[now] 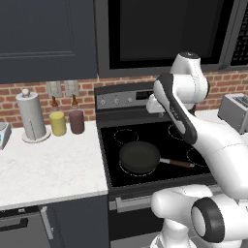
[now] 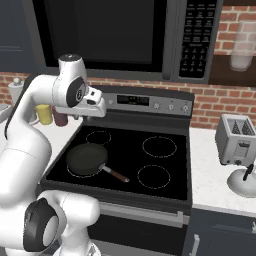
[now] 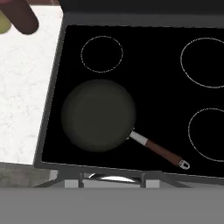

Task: Pick the kettle from the counter and place it on a stove burner. Then turn the burner on.

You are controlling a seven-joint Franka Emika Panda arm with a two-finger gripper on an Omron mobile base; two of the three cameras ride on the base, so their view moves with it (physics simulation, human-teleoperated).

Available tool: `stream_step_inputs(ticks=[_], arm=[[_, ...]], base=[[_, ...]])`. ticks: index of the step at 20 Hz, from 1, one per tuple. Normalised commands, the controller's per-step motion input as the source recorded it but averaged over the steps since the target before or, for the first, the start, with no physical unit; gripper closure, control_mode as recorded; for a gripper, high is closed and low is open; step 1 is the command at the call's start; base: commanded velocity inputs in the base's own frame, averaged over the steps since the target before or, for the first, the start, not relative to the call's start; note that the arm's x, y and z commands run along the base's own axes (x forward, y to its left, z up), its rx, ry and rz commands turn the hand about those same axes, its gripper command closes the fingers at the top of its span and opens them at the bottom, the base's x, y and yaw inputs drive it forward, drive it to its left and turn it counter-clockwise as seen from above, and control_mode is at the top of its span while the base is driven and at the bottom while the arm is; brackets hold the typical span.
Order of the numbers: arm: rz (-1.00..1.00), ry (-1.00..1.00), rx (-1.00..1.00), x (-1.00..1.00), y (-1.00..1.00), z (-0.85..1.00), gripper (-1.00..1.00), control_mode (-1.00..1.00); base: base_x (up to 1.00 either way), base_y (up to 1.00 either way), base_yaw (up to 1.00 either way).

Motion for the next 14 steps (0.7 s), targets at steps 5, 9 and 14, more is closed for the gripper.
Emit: stream_step_inputs(ticks=[5, 9, 14], arm=[[0.0, 0.02, 0.0, 0.0, 0.0, 0.0, -1.0, -1.0], [-0.06, 0.11, 0.0, -0.08, -0.08, -0.14, -1.0, -1.0], [-0.37, 0.17, 0.01, -0.38, -0.7, -0.21, -1.0, -1.0]], base=[[0.0, 0.0, 0.0], [0.0, 0.0, 0.0], [0.0, 0.0, 0.0]])
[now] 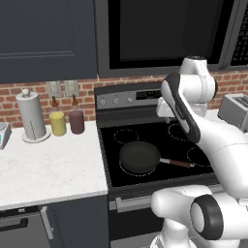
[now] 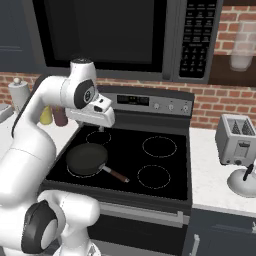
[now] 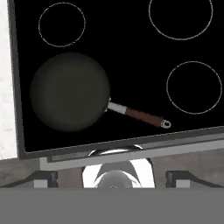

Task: Pick the kettle from the counter and place it on a stove burner. Then turn the burner on.

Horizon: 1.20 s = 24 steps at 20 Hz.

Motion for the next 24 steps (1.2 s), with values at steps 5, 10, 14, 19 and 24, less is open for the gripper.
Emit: stream_step_inputs(ticks=[5, 10, 14, 19, 24], arm=[[-0.53, 0.14, 0.01, -0.38, -0.91, -0.09, -1.0, -1.0], [-0.49, 0.05, 0.0, -0.26, -0.99, 0.0, -1.0, -1.0], [-0.38, 0.0, -0.01, -0.02, -0.88, 0.0, -1.0, -1.0], [-0.28, 0.0, -0.05, 0.0, -0.87, 0.0, -1.0, -1.0], [-0.12, 0.0, -0.11, 0.0, -0.66, 0.03, -1.0, -1.0]], base=[[0.0, 0.0, 0.0], [0.0, 0.0, 0.0], [0.0, 0.0, 0.0], [0.0, 0.0, 0.0], [0.0, 0.0, 0.0]])
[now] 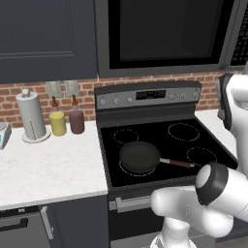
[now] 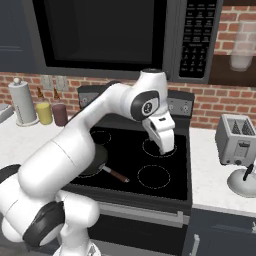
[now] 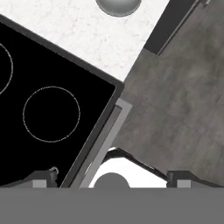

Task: Pick the kettle from the counter and place it on a stove burner. Then turn the burner on.

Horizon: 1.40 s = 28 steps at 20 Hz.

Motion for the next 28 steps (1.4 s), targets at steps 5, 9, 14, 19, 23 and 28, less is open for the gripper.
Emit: stream_step_inputs(ticks=[5, 9, 14, 19, 23, 28], arm=[[-0.01, 0.0, -0.09, -0.03, -0.51, 0.0, -1.0, -1.0], [0.0, 0.0, -0.01, 0.0, -0.5, -0.09, -1.0, -1.0], [0.02, -0.03, 0.0, 0.08, -0.46, -0.19, -1.0, -1.0], [0.14, -0.02, 0.0, 0.44, -0.38, 0.0, -1.0, -1.0], [0.21, -0.03, 0.0, 0.49, -0.42, 0.0, -1.0, -1.0], [0.22, 0.0, 0.0, 0.41, -0.25, -0.06, -1.0, -1.0]], base=[[0.0, 0.0, 0.0], [0.0, 0.0, 0.0], [0.0, 0.0, 0.0], [0.0, 0.0, 0.0], [0.0, 0.0, 0.0], [0.0, 0.0, 0.0]])
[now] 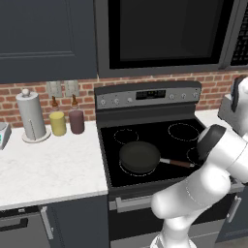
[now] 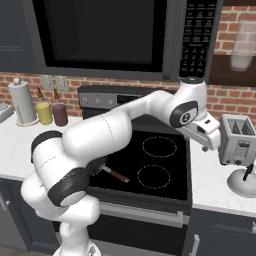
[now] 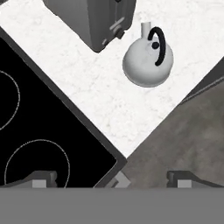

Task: Pick the kettle from the counter and place it on a stove burner. Then turn the burner on.

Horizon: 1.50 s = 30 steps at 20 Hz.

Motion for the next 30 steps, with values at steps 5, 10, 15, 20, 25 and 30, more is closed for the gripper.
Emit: stream_step_inputs(ticks=[5, 10, 15, 20, 25, 30], arm=[[0.25, -0.01, 0.0, 0.04, -0.15, -0.08, -1.0, -1.0], [0.25, -0.01, 0.0, 0.0, -0.2, -0.03, -1.0, -1.0], [0.22, 0.0, 0.0, 0.0, -0.23, -0.16, -1.0, -1.0], [0.18, 0.0, -0.01, 0.0, -0.26, -0.19, -1.0, -1.0], [0.08, 0.0, -0.04, 0.0, -0.21, -0.03, -1.0, -1.0], [0.0, 0.0, -0.03, 0.0, -0.18, 0.0, -1.0, -1.0]], base=[[0.0, 0.0, 0.0], [0.0, 0.0, 0.0], [0.0, 0.0, 0.0], [0.0, 0.0, 0.0], [0.0, 0.0, 0.0], [0.0, 0.0, 0.0]])
